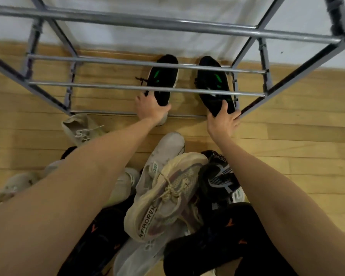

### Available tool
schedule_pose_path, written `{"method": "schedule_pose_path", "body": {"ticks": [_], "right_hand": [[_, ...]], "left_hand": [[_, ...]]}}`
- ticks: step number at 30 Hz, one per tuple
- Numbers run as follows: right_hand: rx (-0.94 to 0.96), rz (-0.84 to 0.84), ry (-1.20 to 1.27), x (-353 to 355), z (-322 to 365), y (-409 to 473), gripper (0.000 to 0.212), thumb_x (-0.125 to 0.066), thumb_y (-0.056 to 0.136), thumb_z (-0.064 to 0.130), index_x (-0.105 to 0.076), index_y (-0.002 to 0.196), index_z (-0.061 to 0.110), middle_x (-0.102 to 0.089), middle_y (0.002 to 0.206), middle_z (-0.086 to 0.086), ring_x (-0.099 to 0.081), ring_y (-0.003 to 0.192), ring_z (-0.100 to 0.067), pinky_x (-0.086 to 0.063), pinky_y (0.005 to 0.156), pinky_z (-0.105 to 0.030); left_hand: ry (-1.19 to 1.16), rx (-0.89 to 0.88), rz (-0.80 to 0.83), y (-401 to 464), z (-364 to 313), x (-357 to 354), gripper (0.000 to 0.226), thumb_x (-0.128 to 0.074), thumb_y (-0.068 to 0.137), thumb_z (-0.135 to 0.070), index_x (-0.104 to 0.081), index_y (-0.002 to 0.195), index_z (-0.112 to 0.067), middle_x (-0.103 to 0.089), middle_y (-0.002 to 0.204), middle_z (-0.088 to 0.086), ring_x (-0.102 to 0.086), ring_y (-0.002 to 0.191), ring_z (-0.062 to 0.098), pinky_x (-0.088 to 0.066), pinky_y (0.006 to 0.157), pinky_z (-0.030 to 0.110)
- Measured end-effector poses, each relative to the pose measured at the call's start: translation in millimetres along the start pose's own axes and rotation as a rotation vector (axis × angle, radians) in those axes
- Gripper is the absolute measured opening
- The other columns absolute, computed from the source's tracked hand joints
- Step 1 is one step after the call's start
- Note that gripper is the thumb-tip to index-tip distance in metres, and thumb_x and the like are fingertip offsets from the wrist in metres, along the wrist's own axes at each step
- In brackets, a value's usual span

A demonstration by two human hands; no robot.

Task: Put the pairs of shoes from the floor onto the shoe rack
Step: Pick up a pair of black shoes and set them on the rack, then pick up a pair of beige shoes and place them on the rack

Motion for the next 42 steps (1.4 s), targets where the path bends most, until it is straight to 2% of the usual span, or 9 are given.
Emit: {"method": "schedule_pose_path", "body": {"ticks": [5, 9, 14, 19, 24, 30, 32, 37, 42], "right_hand": [[0.011, 0.055, 0.014, -2, -1, -20, 0.067, -0.053, 0.092, 0.020, -0.019, 0.149, 0.014, -0.007, 0.153, -0.029, -0.011, 0.141, -0.046, -0.018, 0.114, -0.050], [0.040, 0.111, -0.001, 3, 6, -59, 0.059, -0.050, 0.088, 0.012, -0.027, 0.141, 0.004, -0.014, 0.150, -0.029, -0.015, 0.139, -0.045, -0.020, 0.114, -0.049], [0.355, 0.226, -0.163, 10, 34, -123, 0.053, -0.055, 0.087, 0.017, -0.035, 0.133, -0.002, -0.027, 0.141, -0.027, -0.028, 0.129, -0.044, -0.030, 0.107, -0.046], [0.556, 0.241, -0.294, 25, 49, -183, 0.047, -0.054, 0.085, 0.014, -0.042, 0.128, -0.001, -0.038, 0.132, -0.025, -0.036, 0.122, -0.042, -0.034, 0.101, -0.042], [0.453, 0.270, -0.214, 41, 39, -223, 0.048, -0.054, 0.086, 0.013, -0.040, 0.130, 0.000, -0.036, 0.133, -0.024, -0.034, 0.125, -0.042, -0.034, 0.103, -0.043], [0.140, 0.175, 0.008, 46, 14, -281, 0.067, -0.064, 0.084, 0.034, -0.034, 0.133, 0.000, -0.023, 0.143, -0.028, -0.025, 0.132, -0.044, -0.028, 0.108, -0.046], [0.124, 0.140, 0.019, 40, 17, -301, 0.072, -0.065, 0.082, 0.037, -0.032, 0.136, 0.001, -0.017, 0.147, -0.031, -0.018, 0.136, -0.045, -0.024, 0.111, -0.046], [0.506, 0.090, -0.074, 18, 73, -350, 0.065, -0.067, 0.079, 0.028, -0.042, 0.134, 0.004, -0.028, 0.145, -0.029, -0.025, 0.136, -0.045, -0.026, 0.111, -0.050], [0.724, 0.366, -0.247, -44, 119, -373, 0.066, -0.059, 0.086, 0.023, -0.029, 0.142, 0.006, -0.020, 0.149, -0.027, -0.018, 0.140, -0.042, -0.027, 0.114, -0.047]], "left_hand": [[-0.040, -0.114, 0.091, -18, 4, -2, 0.068, -0.051, 0.091, -0.053, -0.034, 0.147, -0.018, -0.032, 0.150, 0.020, -0.031, 0.136, 0.038, -0.031, 0.112, 0.046], [-0.040, -0.129, 0.168, -56, 27, 12, 0.065, -0.047, 0.096, -0.040, -0.021, 0.152, -0.020, -0.022, 0.154, 0.024, -0.019, 0.143, 0.040, -0.027, 0.114, 0.049], [-0.006, -0.161, 0.222, -112, 59, 49, 0.045, -0.058, 0.090, -0.022, -0.051, 0.132, -0.009, -0.048, 0.132, 0.019, -0.045, 0.124, 0.035, -0.036, 0.101, 0.038], [0.021, -0.250, 0.232, -157, 83, 90, 0.029, -0.057, 0.090, -0.017, -0.062, 0.118, -0.010, -0.057, 0.123, 0.013, -0.051, 0.119, 0.027, -0.038, 0.097, 0.034], [-0.008, -0.225, 0.242, -187, 113, 119, 0.028, -0.056, 0.092, -0.016, -0.062, 0.118, -0.007, -0.061, 0.123, 0.010, -0.054, 0.116, 0.024, -0.039, 0.088, 0.029], [0.193, -0.305, 0.371, -222, 142, 112, 0.039, -0.058, 0.090, -0.020, -0.056, 0.126, -0.005, -0.056, 0.129, 0.014, -0.052, 0.119, 0.029, -0.043, 0.097, 0.037], [0.233, -0.296, 0.365, -225, 153, 113, 0.044, -0.059, 0.090, -0.021, -0.052, 0.130, -0.006, -0.052, 0.132, 0.015, -0.048, 0.123, 0.031, -0.041, 0.098, 0.038], [0.302, -0.197, 0.299, -212, 189, 130, 0.056, -0.059, 0.089, -0.024, -0.040, 0.139, -0.006, -0.041, 0.141, 0.019, -0.037, 0.132, 0.037, -0.036, 0.104, 0.045], [0.434, -0.125, 0.423, -195, 237, 133, 0.074, -0.072, 0.080, -0.032, -0.033, 0.136, -0.003, -0.040, 0.134, 0.025, -0.039, 0.122, 0.041, -0.041, 0.096, 0.045]]}}
Point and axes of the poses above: each hand's wrist, its own y-axis towards the middle knuckle, its own x-axis out of the back of the hand, z = x × y, the point moved 10 cm from there along y, towards the middle knuckle
